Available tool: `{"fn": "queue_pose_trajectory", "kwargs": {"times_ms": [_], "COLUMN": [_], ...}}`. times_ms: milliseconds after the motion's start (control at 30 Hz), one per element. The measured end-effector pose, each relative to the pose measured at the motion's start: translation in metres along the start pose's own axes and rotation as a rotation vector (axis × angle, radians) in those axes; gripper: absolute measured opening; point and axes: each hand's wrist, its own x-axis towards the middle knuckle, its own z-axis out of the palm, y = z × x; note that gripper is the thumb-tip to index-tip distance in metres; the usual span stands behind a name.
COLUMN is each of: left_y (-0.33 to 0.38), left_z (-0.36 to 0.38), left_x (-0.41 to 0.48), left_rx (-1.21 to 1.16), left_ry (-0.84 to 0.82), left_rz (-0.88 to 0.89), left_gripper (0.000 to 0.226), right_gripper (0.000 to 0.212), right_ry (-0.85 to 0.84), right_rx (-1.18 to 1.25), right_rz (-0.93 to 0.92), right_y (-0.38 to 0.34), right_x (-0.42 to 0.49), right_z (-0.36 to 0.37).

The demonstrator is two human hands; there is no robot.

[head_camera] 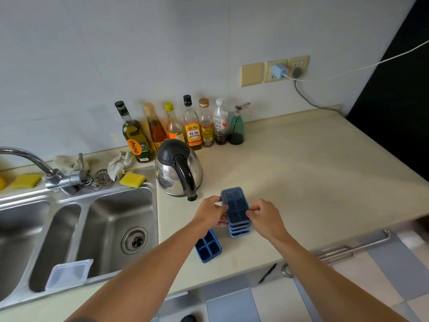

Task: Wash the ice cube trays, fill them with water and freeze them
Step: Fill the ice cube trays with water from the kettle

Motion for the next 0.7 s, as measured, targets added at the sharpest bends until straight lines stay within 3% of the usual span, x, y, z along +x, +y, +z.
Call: {"fn": "queue_pose_trajectory", "kwargs": {"times_ms": [133, 167, 233, 367, 533, 700], "left_y": [-0.007, -0.012, -0.029, -0.061, -0.087, -0.096], "left_z": [-0.011, -0.017, -0.035, -0.074, -0.093, -0.092], "left_x": [0.002, 0.003, 0.008, 0.008, 0.012, 0.016], "left_rx": [-0.096, -0.105, 0.001, 0.459, 0.582, 0.506], "left_ry": [0.056, 0.099, 0.209, 0.295, 0.222, 0.116], "left_rz": [-0.035, -0.026, 0.028, 0.067, 0.039, 0.012], "left_gripper": [0.013, 0.011, 0.015, 0.022, 0.023, 0.017], "right_gripper": [0.006, 0.007, 0.012, 0.020, 0.016, 0.017], "right_ry": [0.327, 0.342, 0.212, -0.156, -0.205, -0.221], "right_rx": [-0.032, -0.014, 0.040, -0.110, -0.388, -0.379], "right_rz": [-0.319, -0.402, -0.484, -0.436, -0.243, -0.053], "right_y": [-0.017, -0.025, -0.039, -0.046, -0.022, -0.003], "right_x": [-0.020, -0.026, -0.038, -0.053, -0.050, -0.044], "right_z": [0.002, 0.005, 0.014, 0.053, 0.094, 0.116]}}
